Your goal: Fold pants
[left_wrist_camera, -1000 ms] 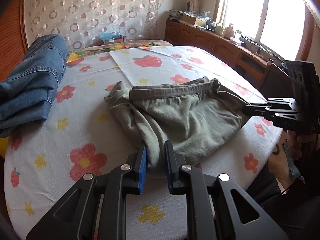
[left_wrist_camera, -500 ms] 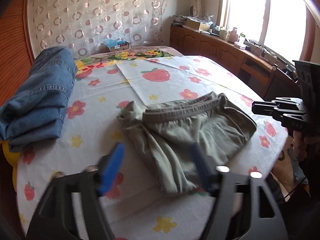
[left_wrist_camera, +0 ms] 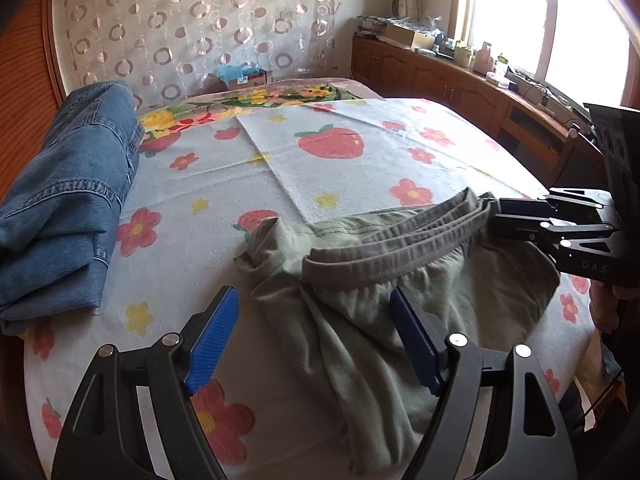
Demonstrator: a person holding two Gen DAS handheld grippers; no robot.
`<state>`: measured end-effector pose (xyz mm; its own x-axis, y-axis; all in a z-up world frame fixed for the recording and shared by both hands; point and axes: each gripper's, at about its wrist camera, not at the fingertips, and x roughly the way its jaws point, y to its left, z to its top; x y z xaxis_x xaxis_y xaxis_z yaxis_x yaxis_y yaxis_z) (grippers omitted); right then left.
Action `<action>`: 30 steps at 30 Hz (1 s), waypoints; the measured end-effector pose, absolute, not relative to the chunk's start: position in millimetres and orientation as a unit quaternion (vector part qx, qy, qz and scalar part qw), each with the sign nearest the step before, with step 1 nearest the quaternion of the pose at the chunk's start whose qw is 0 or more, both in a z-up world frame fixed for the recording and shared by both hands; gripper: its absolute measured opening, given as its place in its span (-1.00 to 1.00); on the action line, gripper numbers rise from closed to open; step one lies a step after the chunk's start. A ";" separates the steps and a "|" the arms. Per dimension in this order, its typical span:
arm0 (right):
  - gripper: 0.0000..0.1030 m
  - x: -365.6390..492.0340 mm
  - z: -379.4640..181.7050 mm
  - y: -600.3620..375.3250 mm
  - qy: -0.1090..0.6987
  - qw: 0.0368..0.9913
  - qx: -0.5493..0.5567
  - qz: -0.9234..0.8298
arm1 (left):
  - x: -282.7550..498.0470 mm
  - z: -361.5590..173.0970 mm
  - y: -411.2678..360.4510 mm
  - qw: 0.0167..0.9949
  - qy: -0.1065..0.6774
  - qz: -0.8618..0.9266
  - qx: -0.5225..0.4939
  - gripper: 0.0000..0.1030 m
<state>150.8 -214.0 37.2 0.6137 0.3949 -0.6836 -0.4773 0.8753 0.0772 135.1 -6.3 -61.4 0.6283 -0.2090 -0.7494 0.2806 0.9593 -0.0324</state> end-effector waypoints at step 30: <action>-0.23 145.2 35.5 -227.4 0.376 0.904 -0.061 0.193 | 140.0 -83.6 3.3 0.899 0.419 -0.123 0.021 0.54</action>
